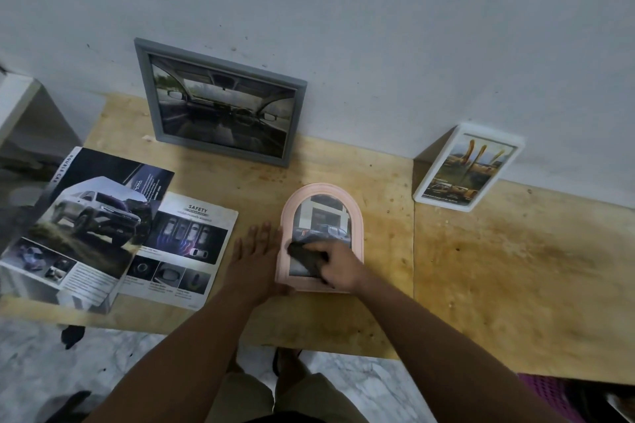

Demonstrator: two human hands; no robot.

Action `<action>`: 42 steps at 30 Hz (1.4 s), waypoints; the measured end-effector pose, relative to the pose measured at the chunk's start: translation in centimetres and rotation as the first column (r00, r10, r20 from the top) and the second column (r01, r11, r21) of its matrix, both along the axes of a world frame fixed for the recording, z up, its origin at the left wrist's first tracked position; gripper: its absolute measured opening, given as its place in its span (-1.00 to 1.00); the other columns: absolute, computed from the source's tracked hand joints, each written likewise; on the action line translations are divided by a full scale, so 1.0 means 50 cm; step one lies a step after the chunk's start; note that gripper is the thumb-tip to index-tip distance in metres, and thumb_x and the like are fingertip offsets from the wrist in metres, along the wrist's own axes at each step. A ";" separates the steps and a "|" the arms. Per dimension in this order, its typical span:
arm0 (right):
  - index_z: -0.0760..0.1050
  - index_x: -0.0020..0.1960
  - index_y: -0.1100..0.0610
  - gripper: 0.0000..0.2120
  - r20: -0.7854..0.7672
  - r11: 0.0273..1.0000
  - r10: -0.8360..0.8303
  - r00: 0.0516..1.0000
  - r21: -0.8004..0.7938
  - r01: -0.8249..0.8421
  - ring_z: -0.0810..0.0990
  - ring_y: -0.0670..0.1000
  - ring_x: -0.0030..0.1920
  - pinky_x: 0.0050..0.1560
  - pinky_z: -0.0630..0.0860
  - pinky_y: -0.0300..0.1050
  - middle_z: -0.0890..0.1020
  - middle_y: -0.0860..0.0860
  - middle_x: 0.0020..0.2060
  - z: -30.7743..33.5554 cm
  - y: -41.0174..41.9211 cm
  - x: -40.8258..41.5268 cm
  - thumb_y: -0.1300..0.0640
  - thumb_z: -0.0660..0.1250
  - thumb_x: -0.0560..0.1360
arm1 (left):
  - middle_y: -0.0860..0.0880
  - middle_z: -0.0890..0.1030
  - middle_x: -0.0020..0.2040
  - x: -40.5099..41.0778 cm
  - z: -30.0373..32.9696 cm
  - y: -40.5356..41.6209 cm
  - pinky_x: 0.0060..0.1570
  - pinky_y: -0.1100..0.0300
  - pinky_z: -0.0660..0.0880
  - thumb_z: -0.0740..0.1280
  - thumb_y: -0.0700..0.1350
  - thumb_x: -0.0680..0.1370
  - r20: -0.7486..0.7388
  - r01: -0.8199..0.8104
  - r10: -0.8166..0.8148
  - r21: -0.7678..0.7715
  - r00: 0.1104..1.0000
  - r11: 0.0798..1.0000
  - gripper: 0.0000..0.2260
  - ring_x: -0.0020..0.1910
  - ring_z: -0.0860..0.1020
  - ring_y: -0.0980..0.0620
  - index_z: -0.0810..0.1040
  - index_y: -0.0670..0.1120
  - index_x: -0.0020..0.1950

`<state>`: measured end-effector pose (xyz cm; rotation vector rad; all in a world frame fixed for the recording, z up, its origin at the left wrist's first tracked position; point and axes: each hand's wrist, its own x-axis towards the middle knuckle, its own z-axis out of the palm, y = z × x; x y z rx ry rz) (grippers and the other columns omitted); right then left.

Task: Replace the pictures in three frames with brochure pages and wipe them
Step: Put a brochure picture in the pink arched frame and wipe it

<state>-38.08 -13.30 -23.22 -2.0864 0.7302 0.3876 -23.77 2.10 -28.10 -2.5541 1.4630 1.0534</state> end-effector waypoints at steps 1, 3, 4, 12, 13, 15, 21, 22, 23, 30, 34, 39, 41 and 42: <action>0.58 0.38 0.01 -0.58 0.015 0.995 -0.099 0.995 0.018 0.099 0.66 -0.01 -0.02 -0.11 0.51 -0.48 0.66 0.01 0.20 0.012 -0.027 0.003 0.31 0.29 0.59 | -0.11 -0.40 0.60 0.000 0.001 0.001 0.52 -0.18 -0.27 0.38 0.46 0.33 -0.001 -0.003 0.003 -0.001 1.000 1.000 0.26 0.56 -0.39 -0.18 -0.58 0.00 0.48; 0.57 0.39 0.00 -0.56 0.063 0.944 -0.330 0.942 0.006 0.330 0.71 0.11 -0.11 -0.13 0.68 -0.12 0.68 0.13 0.13 0.033 -0.080 0.014 0.33 0.24 0.61 | -0.11 -0.43 0.58 0.001 0.002 0.001 0.50 -0.16 -0.31 0.37 0.49 0.32 -0.001 -0.004 0.004 -0.001 1.000 1.000 0.28 0.55 -0.42 -0.19 -0.64 0.01 0.42; 0.56 0.40 0.01 -0.57 0.106 0.922 -0.366 0.924 -0.094 0.376 0.69 0.16 -0.04 -0.02 0.65 -0.04 0.66 0.13 0.12 0.037 -0.103 0.023 0.31 0.25 0.61 | -0.10 -0.45 0.57 0.002 0.002 0.001 0.49 -0.16 -0.32 0.36 0.50 0.31 -0.003 -0.003 0.003 0.001 1.000 1.000 0.28 0.54 -0.43 -0.19 -0.65 0.02 0.41; 0.64 0.22 0.11 -0.73 0.037 0.920 -0.102 0.994 -0.375 0.109 0.60 0.21 0.18 0.13 0.55 0.05 0.65 0.12 0.17 -0.016 -0.066 0.056 0.24 0.31 0.56 | -0.12 -0.43 0.58 0.000 0.006 0.001 0.51 -0.17 -0.29 0.36 0.48 0.34 -0.003 0.005 -0.005 -0.002 1.000 1.000 0.25 0.55 -0.41 -0.20 -0.58 0.01 0.47; 0.65 0.21 0.12 -0.72 0.061 0.907 -0.090 0.994 -0.408 0.108 0.61 0.21 0.17 0.13 0.54 0.03 0.66 0.13 0.16 -0.019 -0.046 0.051 0.25 0.32 0.54 | -0.12 -0.43 0.58 -0.001 0.006 0.000 0.51 -0.17 -0.29 0.36 0.48 0.34 0.002 0.005 -0.005 -0.005 1.000 1.000 0.25 0.55 -0.40 -0.20 -0.56 0.00 0.49; 0.65 0.21 0.13 -0.72 0.115 0.910 -0.038 0.993 -0.407 0.082 0.61 0.17 0.12 0.12 0.51 -0.05 0.65 0.13 0.16 -0.030 -0.005 0.028 0.27 0.33 0.54 | -0.12 -0.41 0.59 -0.001 0.005 0.001 0.51 -0.17 -0.28 0.36 0.47 0.35 0.002 0.008 -0.008 -0.002 1.000 1.000 0.24 0.56 -0.39 -0.19 -0.51 -0.01 0.53; 0.62 0.24 0.06 -0.73 0.045 0.966 -0.250 0.967 0.076 0.246 0.64 -0.04 0.00 0.03 0.57 -0.18 0.66 -0.04 0.00 -0.013 0.040 -0.001 0.26 0.37 0.57 | -0.10 -0.38 0.60 -0.001 0.006 0.000 0.54 -0.15 -0.26 0.35 0.44 0.39 -0.001 0.002 -0.002 0.000 1.000 1.000 0.18 0.57 -0.37 -0.17 -0.44 0.00 0.58; 0.61 0.29 0.07 -0.69 0.036 0.937 -0.327 0.944 0.144 0.319 0.65 -0.11 -0.05 -0.03 0.58 -0.27 0.67 -0.03 0.01 -0.004 0.019 0.001 0.29 0.36 0.59 | -0.11 -0.39 0.60 -0.001 0.008 0.000 0.54 -0.16 -0.26 0.36 0.44 0.38 0.000 0.003 -0.003 0.000 1.000 1.000 0.19 0.57 -0.37 -0.18 -0.45 -0.01 0.57; 0.60 0.32 0.09 -0.66 0.043 0.902 -0.404 0.914 0.185 0.390 0.67 -0.15 -0.11 -0.11 0.58 -0.36 0.69 0.00 0.03 0.006 -0.005 0.004 0.33 0.33 0.60 | -0.11 -0.41 0.59 -0.001 0.010 0.000 0.53 -0.16 -0.27 0.37 0.44 0.38 -0.002 0.004 -0.004 0.000 1.000 1.000 0.20 0.56 -0.39 -0.19 -0.46 -0.01 0.56; 0.63 0.30 0.19 -0.65 0.284 0.896 -0.324 0.902 -0.215 0.389 0.62 0.10 0.12 0.25 0.53 -0.08 0.64 0.12 0.14 0.037 -0.132 0.068 0.39 0.30 0.56 | -0.12 -0.47 0.56 0.000 0.010 0.001 0.53 -0.19 -0.29 0.36 0.47 0.36 -0.001 0.016 -0.016 -0.005 1.000 1.000 0.23 0.53 -0.44 -0.20 -0.50 -0.03 0.54; 0.66 0.28 0.12 -0.65 0.106 0.928 -0.051 0.993 -0.363 0.086 0.59 0.17 0.24 0.31 0.45 -0.06 0.66 0.14 0.23 -0.016 -0.089 0.099 0.32 0.33 0.54 | -0.13 -0.45 0.57 0.000 0.003 -0.001 0.52 -0.19 -0.30 0.36 0.48 0.35 0.003 0.010 -0.010 -0.008 1.000 1.000 0.24 0.54 -0.43 -0.20 -0.50 -0.02 0.54; 0.66 0.27 0.06 -0.64 0.028 0.901 0.078 0.997 -0.431 -0.058 0.56 0.18 0.25 0.29 0.49 0.04 0.65 0.09 0.24 -0.041 -0.051 0.091 0.23 0.40 0.49 | -0.12 -0.42 0.59 -0.001 -0.005 0.000 0.50 -0.17 -0.31 0.38 0.46 0.33 -0.003 -0.008 0.008 -0.004 1.000 1.000 0.26 0.55 -0.41 -0.19 -0.59 0.02 0.45; 0.62 0.33 0.03 -0.61 -0.070 0.886 0.165 0.984 -0.429 -0.179 0.49 0.20 0.33 0.32 0.44 0.05 0.58 0.08 0.33 -0.042 -0.037 0.084 0.19 0.36 0.52 | -0.12 -0.40 0.60 0.000 -0.007 0.001 0.50 -0.16 -0.30 0.38 0.47 0.33 0.003 -0.011 0.011 -0.008 1.000 1.000 0.26 0.56 -0.39 -0.18 -0.62 0.03 0.43; 0.60 0.36 0.00 -0.60 -0.114 0.877 0.192 0.975 -0.426 -0.222 0.44 0.20 0.36 0.33 0.43 0.05 0.54 0.07 0.37 -0.042 -0.029 0.079 0.18 0.34 0.54 | -0.11 -0.40 0.60 0.000 -0.008 0.001 0.50 -0.16 -0.30 0.37 0.48 0.32 0.001 -0.014 0.014 -0.010 1.000 1.000 0.27 0.56 -0.39 -0.17 -0.64 0.04 0.41</action>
